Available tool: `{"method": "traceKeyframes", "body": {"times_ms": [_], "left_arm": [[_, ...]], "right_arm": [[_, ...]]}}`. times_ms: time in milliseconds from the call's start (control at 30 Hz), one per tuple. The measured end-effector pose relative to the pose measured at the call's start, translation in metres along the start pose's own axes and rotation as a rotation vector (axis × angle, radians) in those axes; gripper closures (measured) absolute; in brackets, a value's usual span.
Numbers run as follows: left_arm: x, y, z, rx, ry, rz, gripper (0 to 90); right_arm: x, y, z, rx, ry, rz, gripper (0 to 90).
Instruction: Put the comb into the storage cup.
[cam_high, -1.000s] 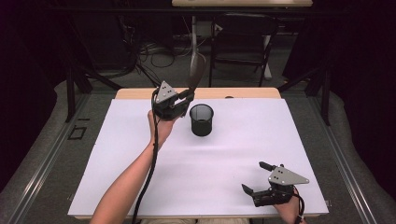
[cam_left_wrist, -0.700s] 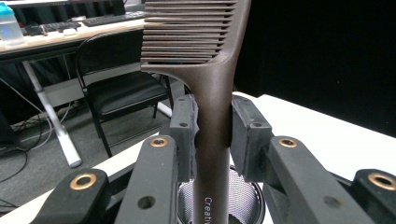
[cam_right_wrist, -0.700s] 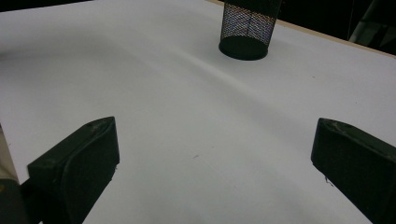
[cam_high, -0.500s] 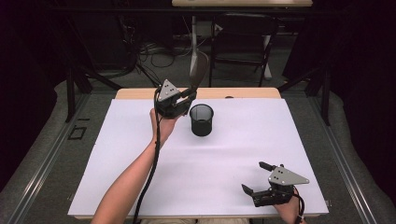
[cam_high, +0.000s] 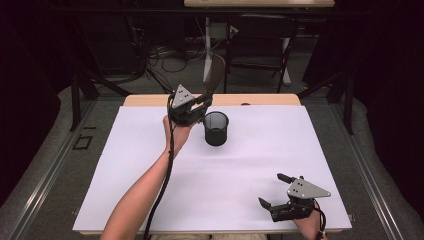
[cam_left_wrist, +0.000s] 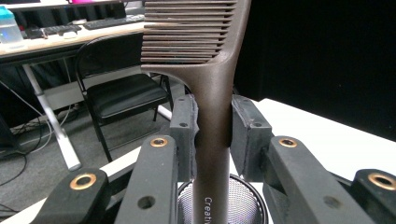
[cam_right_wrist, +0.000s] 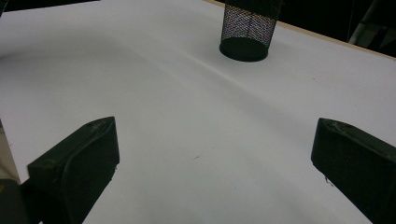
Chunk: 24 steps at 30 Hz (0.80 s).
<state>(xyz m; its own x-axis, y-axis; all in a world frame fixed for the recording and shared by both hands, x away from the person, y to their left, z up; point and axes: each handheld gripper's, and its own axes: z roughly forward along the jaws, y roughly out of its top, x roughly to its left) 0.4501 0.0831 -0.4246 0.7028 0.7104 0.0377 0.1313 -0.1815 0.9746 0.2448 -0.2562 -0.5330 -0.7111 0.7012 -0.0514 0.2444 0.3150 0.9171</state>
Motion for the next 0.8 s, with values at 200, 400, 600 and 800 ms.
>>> {"method": "traceKeyframes", "body": {"times_ms": [200, 400, 600, 800], "left_arm": [[0.001, -0.001, 0.001, -0.003, 0.009, -0.006, 72.6], [0.001, -0.001, 0.003, -0.008, 0.02, 0.002, 72.6], [0.0, 0.001, 0.007, -0.027, 0.014, -0.002, 72.6], [-0.003, 0.001, 0.013, -0.032, 0.006, -0.006, 72.6]], "right_arm": [[0.0, 0.0, -0.001, -0.004, 0.003, 0.008, 0.6], [0.0, 0.0, -0.001, -0.007, 0.003, 0.004, 0.6], [0.0, 0.0, 0.0, 0.003, 0.004, 0.004, 0.6], [0.0, -0.001, 0.0, -0.001, 0.006, 0.003, 0.6]]}}
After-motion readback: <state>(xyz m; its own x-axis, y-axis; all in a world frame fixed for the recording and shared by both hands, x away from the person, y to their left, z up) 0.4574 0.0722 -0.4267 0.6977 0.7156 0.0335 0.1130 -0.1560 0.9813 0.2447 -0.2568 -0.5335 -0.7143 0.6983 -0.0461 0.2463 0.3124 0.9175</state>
